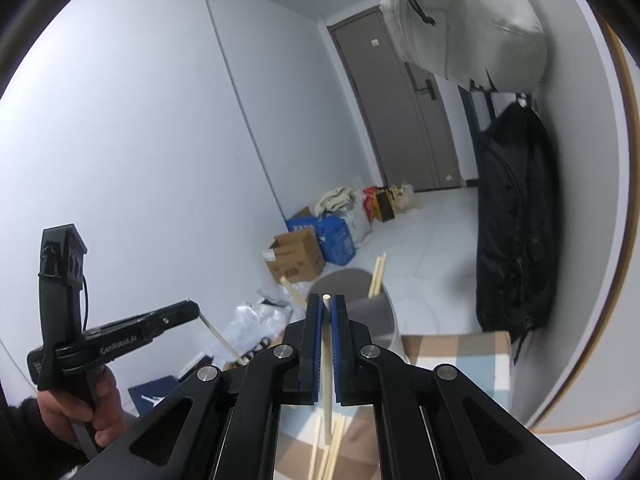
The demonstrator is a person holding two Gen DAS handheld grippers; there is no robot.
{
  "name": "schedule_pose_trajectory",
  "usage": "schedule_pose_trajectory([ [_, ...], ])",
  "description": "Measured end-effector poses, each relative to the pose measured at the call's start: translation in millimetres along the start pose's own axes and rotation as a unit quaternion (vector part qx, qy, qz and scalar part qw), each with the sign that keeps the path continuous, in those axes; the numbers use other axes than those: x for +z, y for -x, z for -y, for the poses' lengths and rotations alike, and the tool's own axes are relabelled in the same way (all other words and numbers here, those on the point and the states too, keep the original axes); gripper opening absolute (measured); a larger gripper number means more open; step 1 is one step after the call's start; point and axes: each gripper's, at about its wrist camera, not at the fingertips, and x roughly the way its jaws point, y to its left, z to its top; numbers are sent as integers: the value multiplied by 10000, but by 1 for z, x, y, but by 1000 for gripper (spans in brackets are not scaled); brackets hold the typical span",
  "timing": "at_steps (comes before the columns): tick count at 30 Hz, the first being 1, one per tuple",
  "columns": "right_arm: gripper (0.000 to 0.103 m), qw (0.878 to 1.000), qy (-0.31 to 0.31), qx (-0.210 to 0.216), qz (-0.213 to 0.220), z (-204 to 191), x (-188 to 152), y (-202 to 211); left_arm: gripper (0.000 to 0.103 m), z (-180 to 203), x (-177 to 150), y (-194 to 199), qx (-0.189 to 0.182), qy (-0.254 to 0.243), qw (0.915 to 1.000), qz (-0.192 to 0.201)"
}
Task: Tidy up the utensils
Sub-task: 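Lift both held chopsticks upright and carry them above the white holder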
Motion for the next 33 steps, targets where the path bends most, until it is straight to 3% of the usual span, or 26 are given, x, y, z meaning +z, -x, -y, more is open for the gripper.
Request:
schedule_pose_trajectory([
  [15,4,9996,38,85,281,-1,77,-22,0,25,73,16,-452,-161,9985,265],
  [24,4,9992,71,62,386,8,110,-53,0,39,104,-13,-481,-450,9976,219],
  [33,4,9992,64,11,388,22,120,-89,0,29,111,-44,-439,-514,9977,93],
])
